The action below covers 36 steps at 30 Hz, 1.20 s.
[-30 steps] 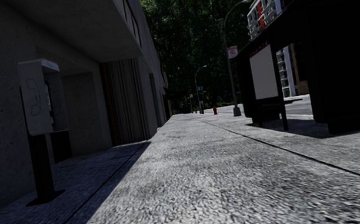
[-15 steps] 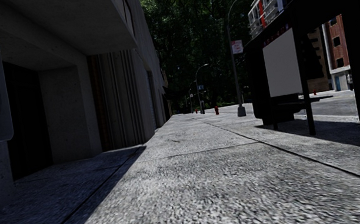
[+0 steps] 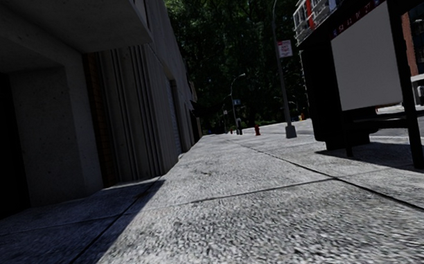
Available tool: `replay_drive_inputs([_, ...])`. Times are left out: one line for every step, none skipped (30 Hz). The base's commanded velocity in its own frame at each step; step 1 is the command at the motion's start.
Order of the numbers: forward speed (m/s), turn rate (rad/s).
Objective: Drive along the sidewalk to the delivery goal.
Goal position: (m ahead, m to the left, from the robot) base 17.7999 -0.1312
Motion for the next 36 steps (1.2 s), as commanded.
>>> replay_drive_inputs([2.0,0.0])
replay_drive_inputs([2.0,0.0])
replay_drive_inputs([2.0,0.0])
replay_drive_inputs([2.0,0.0])
replay_drive_inputs([2.0,0.0])
replay_drive_inputs([2.0,0.0])
replay_drive_inputs([2.0,0.0])
replay_drive_inputs([2.0,0.0])
replay_drive_inputs([2.0,0.0])
replay_drive_inputs([2.0,0.0])
replay_drive_inputs([2.0,0.0])
replay_drive_inputs([2.0,0.0])
replay_drive_inputs([2.0,0.0])
replay_drive_inputs([2.0,0.0])
replay_drive_inputs([2.0,0.0])
replay_drive_inputs([2.0,0.0])
replay_drive_inputs([2.0,0.0])
replay_drive_inputs([2.0,0.0])
replay_drive_inputs([2.0,0.0])
replay_drive_inputs([2.0,0.0])
replay_drive_inputs([2.0,0.0])
replay_drive_inputs([2.0,0.0])
replay_drive_inputs([2.0,0.0])
replay_drive_inputs([2.0,0.0])
replay_drive_inputs([2.0,0.0])
replay_drive_inputs([2.0,0.0])
replay_drive_inputs([2.0,0.0])
replay_drive_inputs([2.0,0.0])
replay_drive_inputs([2.0,0.0])
replay_drive_inputs([2.0,0.0])
replay_drive_inputs([2.0,0.0])
replay_drive_inputs([2.0,0.0])
replay_drive_inputs([2.0,0.0])
replay_drive_inputs([2.0,0.0])
replay_drive_inputs([2.0,0.0])
replay_drive_inputs([2.0,0.0])
